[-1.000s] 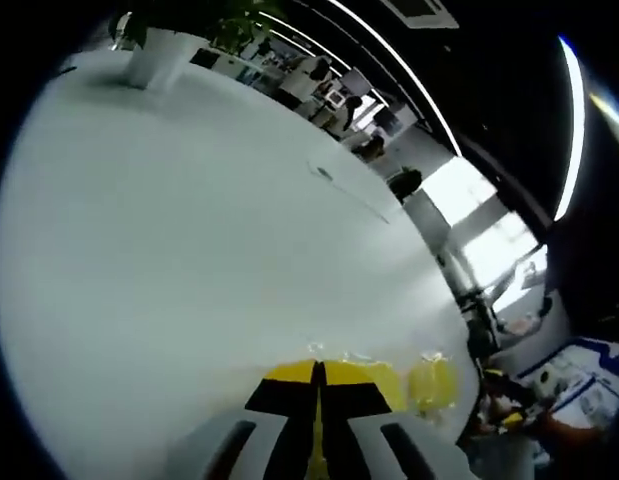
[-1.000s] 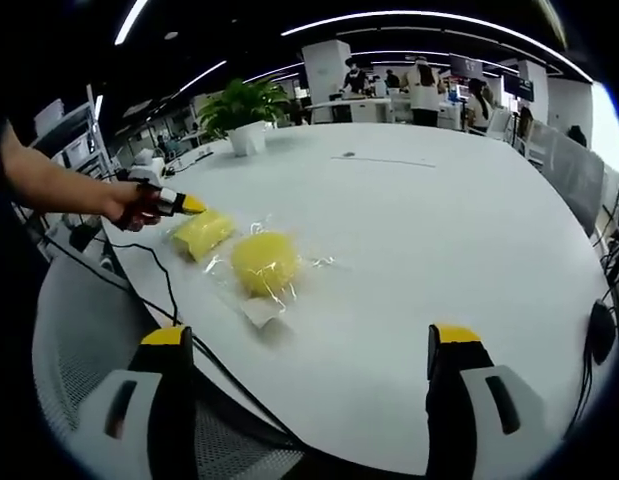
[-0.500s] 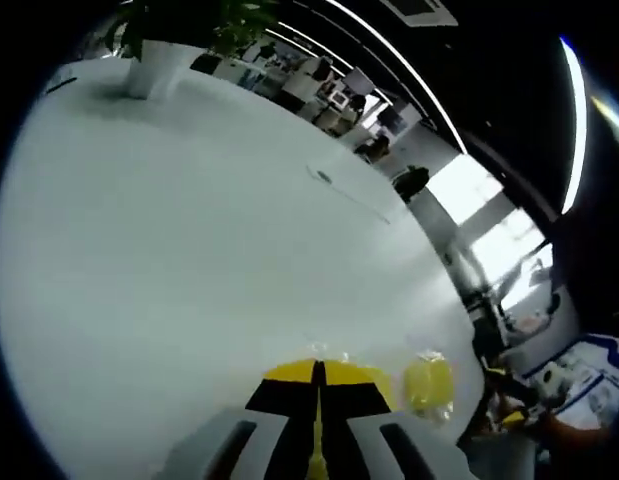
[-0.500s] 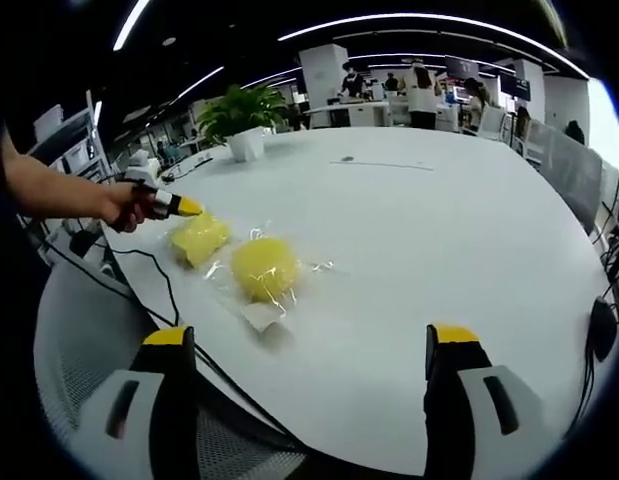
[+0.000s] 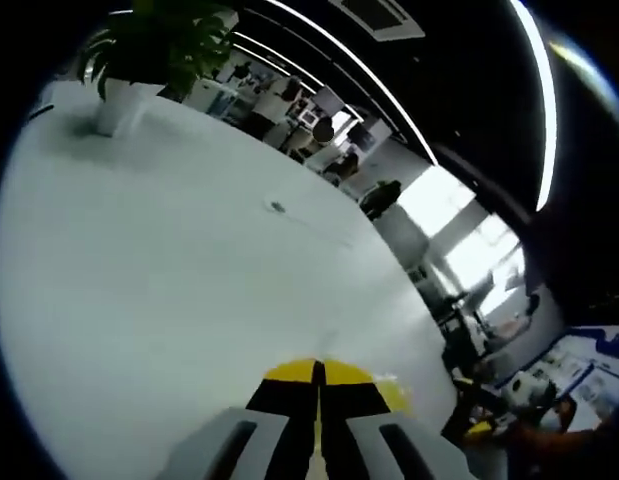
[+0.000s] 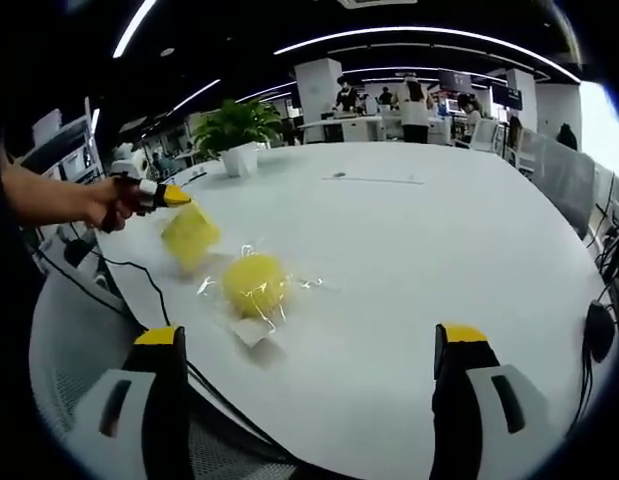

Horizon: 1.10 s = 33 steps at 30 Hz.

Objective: Compare the silicone blocks by pressing each to a similar depth, holding the contact briefly, and releasing to observe deformation and rebound differences across the visible hardness samples.

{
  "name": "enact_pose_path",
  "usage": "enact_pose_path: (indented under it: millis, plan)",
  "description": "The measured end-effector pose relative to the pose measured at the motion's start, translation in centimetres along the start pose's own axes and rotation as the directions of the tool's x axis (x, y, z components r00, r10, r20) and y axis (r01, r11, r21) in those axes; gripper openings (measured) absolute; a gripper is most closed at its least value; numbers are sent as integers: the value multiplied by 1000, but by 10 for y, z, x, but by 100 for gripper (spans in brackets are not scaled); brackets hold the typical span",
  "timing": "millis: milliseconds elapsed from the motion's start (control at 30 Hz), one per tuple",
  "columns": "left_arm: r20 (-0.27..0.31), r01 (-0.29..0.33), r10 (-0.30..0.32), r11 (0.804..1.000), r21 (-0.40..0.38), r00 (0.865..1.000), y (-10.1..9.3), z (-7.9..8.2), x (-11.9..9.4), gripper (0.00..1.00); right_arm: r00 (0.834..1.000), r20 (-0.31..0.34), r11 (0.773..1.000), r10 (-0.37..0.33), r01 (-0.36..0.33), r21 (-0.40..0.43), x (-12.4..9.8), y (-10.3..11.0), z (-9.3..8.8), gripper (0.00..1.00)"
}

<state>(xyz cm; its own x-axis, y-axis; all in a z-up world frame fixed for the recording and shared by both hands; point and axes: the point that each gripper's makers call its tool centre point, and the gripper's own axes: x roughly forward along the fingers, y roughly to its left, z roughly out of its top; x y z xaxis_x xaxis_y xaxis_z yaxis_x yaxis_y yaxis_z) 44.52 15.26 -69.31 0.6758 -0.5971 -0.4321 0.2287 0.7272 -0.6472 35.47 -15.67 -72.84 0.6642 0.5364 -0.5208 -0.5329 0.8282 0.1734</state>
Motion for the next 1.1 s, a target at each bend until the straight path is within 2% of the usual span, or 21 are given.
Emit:
enact_pose_path:
  millis: [100,200,367,400,533,867,1100]
  plan:
    - [5,-5,5,999,32,1000,-3,4,-3,0,1000,1,1000,-1,1,0,-1,0,0,97]
    - [13,-5,5,1000,27,1000,-1,6,-6,0,1000,2,1000,3,-3,-2,-2,4,1,97]
    - [42,-2,0,999,45,999,-8,13,-14,0,1000,3,1000,14,-14,-18,-3,9,3,97]
    - [42,10,-11,999,44,999,-12,14,-16,0,1000,4,1000,14,-14,-19,-4,10,4,97]
    - [42,32,-39,988,152,998,-29,21,-22,0,1000,13,1000,19,-19,-14,-5,11,5,97]
    - [91,85,-106,974,210,990,-62,55,-36,0,999,32,999,30,-30,-25,-8,17,13,97]
    - [111,144,-186,940,309,976,-96,77,-48,0,996,78,999,53,-52,-17,-13,22,33,97]
